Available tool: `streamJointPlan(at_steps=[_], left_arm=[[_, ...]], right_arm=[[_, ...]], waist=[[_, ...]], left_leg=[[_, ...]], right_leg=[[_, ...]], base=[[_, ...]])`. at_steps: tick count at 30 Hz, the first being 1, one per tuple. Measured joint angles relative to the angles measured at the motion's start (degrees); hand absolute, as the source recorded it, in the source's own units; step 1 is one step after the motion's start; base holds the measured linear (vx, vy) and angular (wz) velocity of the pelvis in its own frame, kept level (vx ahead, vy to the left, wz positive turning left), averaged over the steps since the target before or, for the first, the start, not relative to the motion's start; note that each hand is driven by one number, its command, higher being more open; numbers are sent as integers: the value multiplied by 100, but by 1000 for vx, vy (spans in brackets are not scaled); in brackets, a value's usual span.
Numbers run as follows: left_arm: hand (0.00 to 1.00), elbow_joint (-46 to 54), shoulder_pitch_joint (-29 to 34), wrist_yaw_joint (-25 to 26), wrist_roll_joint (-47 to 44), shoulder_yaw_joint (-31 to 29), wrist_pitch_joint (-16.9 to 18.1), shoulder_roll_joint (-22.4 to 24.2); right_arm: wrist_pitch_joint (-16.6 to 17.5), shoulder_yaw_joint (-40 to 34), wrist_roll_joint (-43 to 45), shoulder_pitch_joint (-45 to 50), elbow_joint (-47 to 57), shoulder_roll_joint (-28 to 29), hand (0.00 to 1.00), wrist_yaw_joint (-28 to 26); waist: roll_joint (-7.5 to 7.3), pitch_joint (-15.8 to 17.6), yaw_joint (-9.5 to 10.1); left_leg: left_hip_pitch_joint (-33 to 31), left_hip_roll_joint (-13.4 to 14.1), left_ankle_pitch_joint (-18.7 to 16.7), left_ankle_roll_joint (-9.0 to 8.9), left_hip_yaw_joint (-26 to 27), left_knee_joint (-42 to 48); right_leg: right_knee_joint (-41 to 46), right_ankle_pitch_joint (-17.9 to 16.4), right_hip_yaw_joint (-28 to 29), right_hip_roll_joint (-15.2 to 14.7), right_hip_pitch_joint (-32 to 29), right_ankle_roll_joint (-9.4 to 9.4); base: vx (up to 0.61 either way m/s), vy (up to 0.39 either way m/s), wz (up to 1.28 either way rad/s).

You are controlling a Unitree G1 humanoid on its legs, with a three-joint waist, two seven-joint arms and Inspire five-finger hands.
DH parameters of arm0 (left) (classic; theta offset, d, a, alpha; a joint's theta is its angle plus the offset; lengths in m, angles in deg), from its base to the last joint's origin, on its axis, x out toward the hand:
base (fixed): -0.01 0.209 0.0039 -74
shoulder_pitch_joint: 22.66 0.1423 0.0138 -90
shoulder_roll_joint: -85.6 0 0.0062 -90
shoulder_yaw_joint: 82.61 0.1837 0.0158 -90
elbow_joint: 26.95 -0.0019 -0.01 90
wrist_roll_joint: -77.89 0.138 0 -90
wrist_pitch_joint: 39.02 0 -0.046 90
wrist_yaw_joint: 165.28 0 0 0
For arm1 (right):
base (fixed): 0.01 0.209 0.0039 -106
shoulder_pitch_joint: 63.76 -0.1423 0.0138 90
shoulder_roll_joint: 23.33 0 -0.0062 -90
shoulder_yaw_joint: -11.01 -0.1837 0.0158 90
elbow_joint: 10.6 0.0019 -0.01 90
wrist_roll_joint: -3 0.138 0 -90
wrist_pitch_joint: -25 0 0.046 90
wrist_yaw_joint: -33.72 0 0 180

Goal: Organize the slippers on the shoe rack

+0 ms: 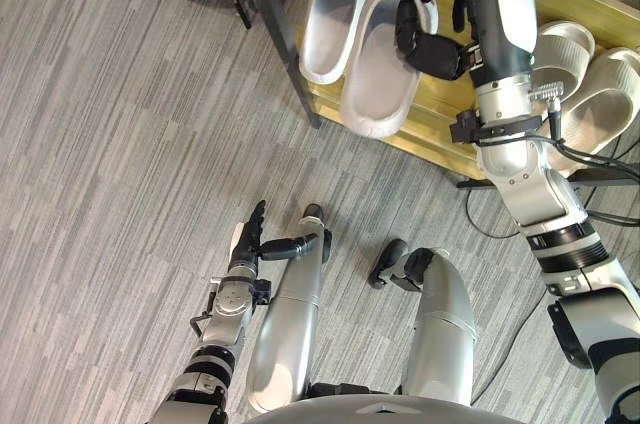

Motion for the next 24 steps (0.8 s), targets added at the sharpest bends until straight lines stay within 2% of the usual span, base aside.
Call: streamJointPlan(at_steps=[7, 9, 12, 13, 19, 24], left_arm=[[100, 176, -52, 82, -194, -2, 124, 85], [100, 217, -53, 89, -198, -3, 145, 67], [100, 218, -53, 92, -204, 7, 196, 67], [100, 218, -54, 92, -210, 10, 199, 67], [100, 276, -84, 133, -236, 71, 266, 53], [100, 276, -146, 163, -236, 146, 267, 40]], right_arm=[[-181, 174, -167, -931, -1130, -232, 0, 61], [-217, 329, -224, -1120, -1423, -335, 0, 63], [-222, 517, -277, -1294, -1619, -482, 0, 64], [-222, 546, -282, -1315, -1654, -506, 100, 64], [-207, 924, -451, -1893, -2126, -694, 100, 152], [-264, 1001, -504, -1914, -2421, -693, 100, 154]], waist=[[-89, 50, 161], [-144, 81, 177], [-148, 83, 184], [-150, 84, 183], [-188, 105, 193], [-243, 128, 255]], left_leg=[[-407, -50, 52, -78, -55, 148], [-424, -62, 52, -78, -65, 151], [-476, -92, 53, -79, -74, 156], [-482, -99, 54, -79, -78, 157], [-627, -144, 54, -81, -106, 211], [-628, -177, 56, -86, -127, 218]], right_leg=[[225, -107, -121, -121, -304, -33], [233, -125, -142, -134, -305, -32], [254, -133, -156, -166, -341, -30], [259, -137, -160, -174, -343, -27], [322, -167, -180, -221, -462, -18], [355, -207, -201, -253, -449, -14]], base=[[11, 27, 13], [26, 29, 6], [7, 33, 5], [5, 46, 10], [15, 29, 4], [26, 24, 5]])
